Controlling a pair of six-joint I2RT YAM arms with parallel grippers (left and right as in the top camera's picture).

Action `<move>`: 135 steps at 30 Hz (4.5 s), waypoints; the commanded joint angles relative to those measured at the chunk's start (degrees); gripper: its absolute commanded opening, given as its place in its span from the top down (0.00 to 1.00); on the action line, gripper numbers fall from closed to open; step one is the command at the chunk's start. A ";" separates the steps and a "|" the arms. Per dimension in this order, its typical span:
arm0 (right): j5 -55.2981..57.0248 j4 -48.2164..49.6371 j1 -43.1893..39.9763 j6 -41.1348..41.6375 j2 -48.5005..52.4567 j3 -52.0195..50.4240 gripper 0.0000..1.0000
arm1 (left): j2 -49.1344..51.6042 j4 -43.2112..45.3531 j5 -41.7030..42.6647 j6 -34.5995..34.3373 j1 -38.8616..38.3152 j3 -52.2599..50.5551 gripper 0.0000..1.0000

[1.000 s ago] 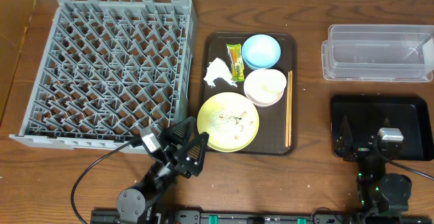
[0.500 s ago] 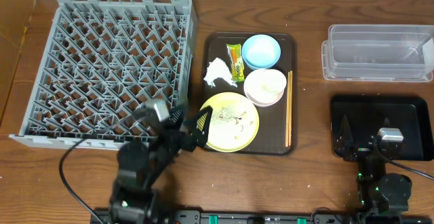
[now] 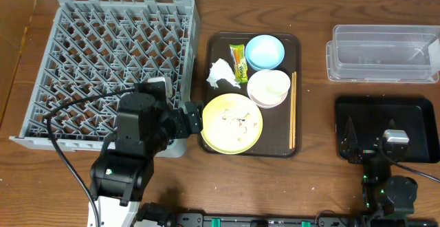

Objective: Sort waste into correct bins and load items into the dishwasher

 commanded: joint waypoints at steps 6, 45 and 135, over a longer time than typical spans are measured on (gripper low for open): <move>-0.02 -0.24 -0.39 0.24 -0.04 -0.07 0.01 | -0.26 -0.48 6.88 1.57 0.09 1.92 0.03; -0.02 -0.24 -0.39 0.24 -0.04 -0.07 0.01 | 21.38 0.90 -7.48 -1.11 -5.92 19.28 0.03; -0.02 -0.24 -0.39 0.24 0.02 -0.07 0.01 | 48.83 10.88 -1.81 9.88 -15.04 19.26 0.02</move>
